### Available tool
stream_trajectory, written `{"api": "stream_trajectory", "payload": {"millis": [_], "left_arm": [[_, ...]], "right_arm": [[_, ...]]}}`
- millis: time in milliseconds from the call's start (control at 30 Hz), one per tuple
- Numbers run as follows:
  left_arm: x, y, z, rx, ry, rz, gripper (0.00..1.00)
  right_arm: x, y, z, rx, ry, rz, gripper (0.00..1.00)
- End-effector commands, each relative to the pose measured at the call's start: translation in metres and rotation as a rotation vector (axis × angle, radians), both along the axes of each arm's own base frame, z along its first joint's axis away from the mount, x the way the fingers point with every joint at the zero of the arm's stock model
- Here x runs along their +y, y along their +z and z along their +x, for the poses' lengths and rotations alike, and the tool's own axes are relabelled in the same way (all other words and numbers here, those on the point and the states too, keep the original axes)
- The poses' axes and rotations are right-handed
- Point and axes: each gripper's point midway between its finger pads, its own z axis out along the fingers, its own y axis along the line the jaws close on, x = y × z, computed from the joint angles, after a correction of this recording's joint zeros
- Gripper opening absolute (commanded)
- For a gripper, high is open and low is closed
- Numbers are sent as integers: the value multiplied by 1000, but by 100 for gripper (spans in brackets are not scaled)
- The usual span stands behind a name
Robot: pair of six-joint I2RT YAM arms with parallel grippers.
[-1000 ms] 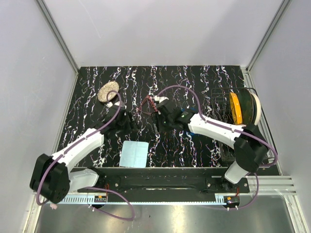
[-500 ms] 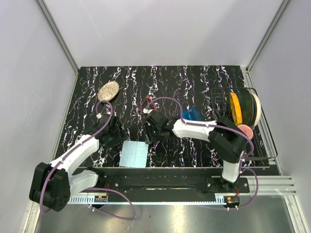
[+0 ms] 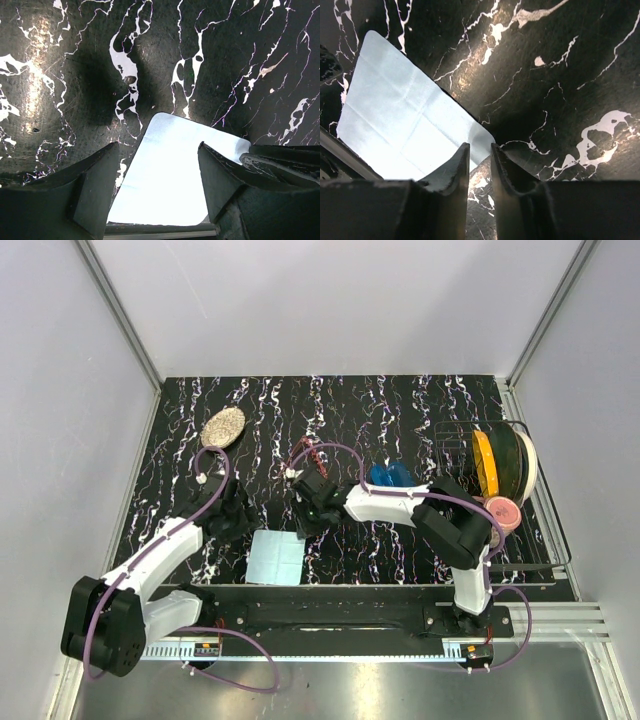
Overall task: Organize the sunglasses
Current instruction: Adjust the glasses cleaning cloth at the center of the board.
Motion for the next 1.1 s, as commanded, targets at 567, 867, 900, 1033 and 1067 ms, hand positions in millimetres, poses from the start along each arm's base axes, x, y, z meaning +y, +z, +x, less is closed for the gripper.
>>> {"api": "stream_trajectory", "payload": {"millis": [567, 867, 900, 1033, 1067], "left_arm": [[-22, 4, 10, -34, -92, -100, 66], [-34, -2, 10, -16, -107, -143, 65], [-35, -3, 9, -15, -108, -148, 64], [-51, -7, 4, -10, -133, -165, 64], [-54, -9, 2, -4, -136, -166, 64]], "right_arm": [[-40, 17, 22, -112, -279, -83, 0], [-131, 24, 2, -129, -644, -168, 0], [-141, 18, -6, -115, -660, -181, 0], [-147, 41, -24, -66, -680, -76, 14], [-149, 42, -27, -60, -676, -70, 23]]}}
